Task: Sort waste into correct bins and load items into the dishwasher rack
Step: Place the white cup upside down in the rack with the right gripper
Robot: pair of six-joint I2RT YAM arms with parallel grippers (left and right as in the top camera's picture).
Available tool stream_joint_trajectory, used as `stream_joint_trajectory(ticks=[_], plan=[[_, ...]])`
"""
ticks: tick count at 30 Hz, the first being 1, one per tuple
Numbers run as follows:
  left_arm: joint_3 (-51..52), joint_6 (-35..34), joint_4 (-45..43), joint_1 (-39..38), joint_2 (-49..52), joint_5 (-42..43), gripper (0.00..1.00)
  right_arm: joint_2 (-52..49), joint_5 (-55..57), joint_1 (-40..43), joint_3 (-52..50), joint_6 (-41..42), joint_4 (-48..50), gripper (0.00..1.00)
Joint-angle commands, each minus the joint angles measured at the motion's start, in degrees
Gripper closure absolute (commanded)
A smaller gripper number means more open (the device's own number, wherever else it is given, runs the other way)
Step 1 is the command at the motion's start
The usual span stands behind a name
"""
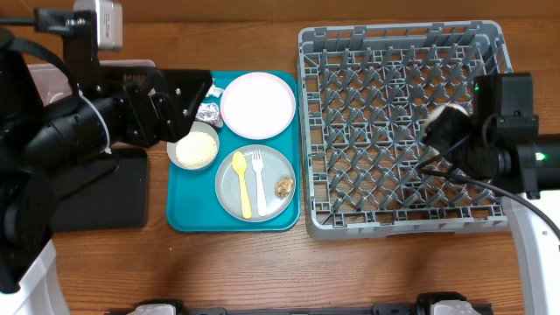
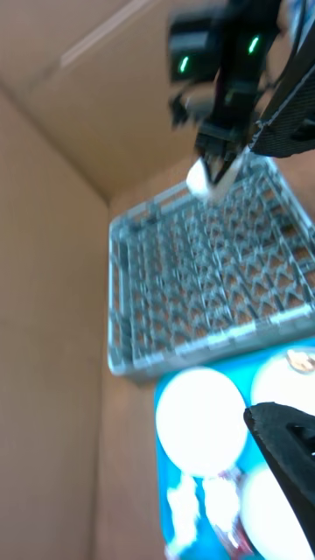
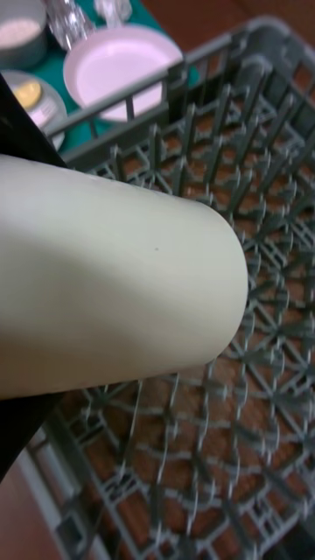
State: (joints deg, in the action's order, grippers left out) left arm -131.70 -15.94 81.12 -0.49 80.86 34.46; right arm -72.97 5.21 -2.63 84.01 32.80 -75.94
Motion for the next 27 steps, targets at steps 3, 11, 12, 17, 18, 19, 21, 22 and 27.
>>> stream_joint_trajectory(ticks=[3,11,12,17,18,19,21,22,27], plan=[[-0.2,-0.6,7.8,-1.7,0.3,-20.1,0.13,-0.7,9.6,0.2,0.7,0.2,-4.4,0.57],[0.1,-8.1,15.7,-10.2,0.5,-41.7,0.09,-9.2,7.6,4.4,0.7,0.1,-6.4,0.57],[0.1,-8.2,15.7,-10.6,0.5,-42.2,0.09,-11.2,6.6,6.4,0.7,-0.2,-6.9,0.57],[0.1,-8.3,15.7,-10.6,1.0,-42.4,0.07,-17.4,-7.6,13.6,0.7,-10.0,-6.9,0.59],[0.1,-8.3,15.7,-10.6,1.5,-42.4,0.07,-18.5,-8.4,14.7,0.7,-10.8,-6.9,0.59],[0.1,-8.3,15.6,-10.6,1.7,-42.4,0.07,-18.9,-8.5,15.0,0.7,-11.3,-6.9,0.59],[0.1,-8.3,15.7,-10.6,2.3,-42.3,0.07,-19.4,-9.0,15.0,0.5,-12.3,-6.8,0.59],[0.1,-8.3,15.6,-10.6,2.6,-42.3,0.07,-19.6,-9.0,15.0,0.3,-12.3,-6.7,0.59],[0.1,-8.3,15.7,-10.7,4.7,-40.4,0.07,-19.8,-10.5,14.9,-4.7,-12.2,-1.7,0.58]])
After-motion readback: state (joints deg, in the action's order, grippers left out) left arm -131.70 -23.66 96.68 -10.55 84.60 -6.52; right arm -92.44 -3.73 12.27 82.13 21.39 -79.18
